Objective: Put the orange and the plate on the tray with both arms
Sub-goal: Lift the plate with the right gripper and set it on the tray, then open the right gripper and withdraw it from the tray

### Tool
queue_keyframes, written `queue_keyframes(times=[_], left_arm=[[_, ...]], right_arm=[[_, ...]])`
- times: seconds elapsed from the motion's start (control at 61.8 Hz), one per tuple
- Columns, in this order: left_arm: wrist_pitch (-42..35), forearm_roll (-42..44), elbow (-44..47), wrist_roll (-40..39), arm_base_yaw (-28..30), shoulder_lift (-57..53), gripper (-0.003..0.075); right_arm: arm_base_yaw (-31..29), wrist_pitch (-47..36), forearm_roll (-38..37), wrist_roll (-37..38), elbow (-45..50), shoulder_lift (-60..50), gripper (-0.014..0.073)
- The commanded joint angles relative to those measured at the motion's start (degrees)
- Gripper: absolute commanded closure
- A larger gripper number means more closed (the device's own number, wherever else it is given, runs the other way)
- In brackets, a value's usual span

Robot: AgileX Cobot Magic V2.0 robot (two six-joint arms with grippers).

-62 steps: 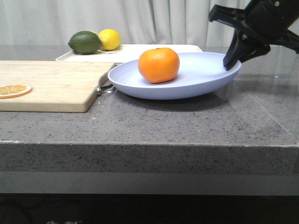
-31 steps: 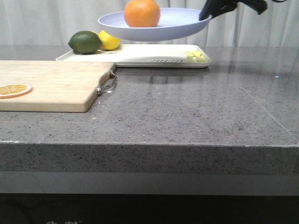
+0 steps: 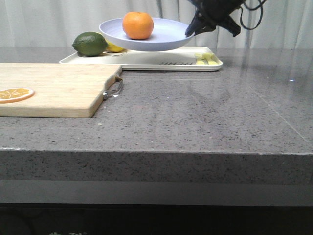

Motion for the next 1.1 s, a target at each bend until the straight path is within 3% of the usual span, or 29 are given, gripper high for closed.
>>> queue_keyframes(times=[0.0, 0.275, 0.437, 0.76, 0.906, 1.019, 1.084], left_arm=[[-5.18, -0.31, -1.50, -0.46, 0.14, 0.62, 0.0738], [-5.18, -0.31, -1.50, -0.46, 0.14, 0.62, 0.0738], [-5.18, -0.31, -1.50, -0.46, 0.14, 0.62, 0.0738], [-5.18, -0.31, -1.50, -0.46, 0.14, 0.62, 0.0738], [-5.18, -0.31, -1.50, -0.46, 0.14, 0.62, 0.0738], [-5.18, -0.31, -1.50, -0.46, 0.14, 0.62, 0.0738], [-5.18, -0.31, -1.50, -0.46, 0.14, 0.62, 0.0738]], right_arm=[[-0.36, -4.80, 3.47, 0.88, -4.76, -2.58, 0.0648], [-0.36, -9.37, 3.42, 0.83, -4.70, -0.17, 0.0646], [-0.25, -9.06, 3.42, 0.83, -4.70, 0.79, 0.0591], [-0.06, -8.43, 3.42, 0.32, -4.70, 0.70, 0.0298], [-1.21, -3.07, 2.90, -0.66, -5.66, -2.07, 0.0185], [-3.02, 4.62, 0.36, -0.66, -8.13, -5.55, 0.0188], [-3.70, 8.89, -0.58, -0.66, -9.19, -7.67, 0.0233]])
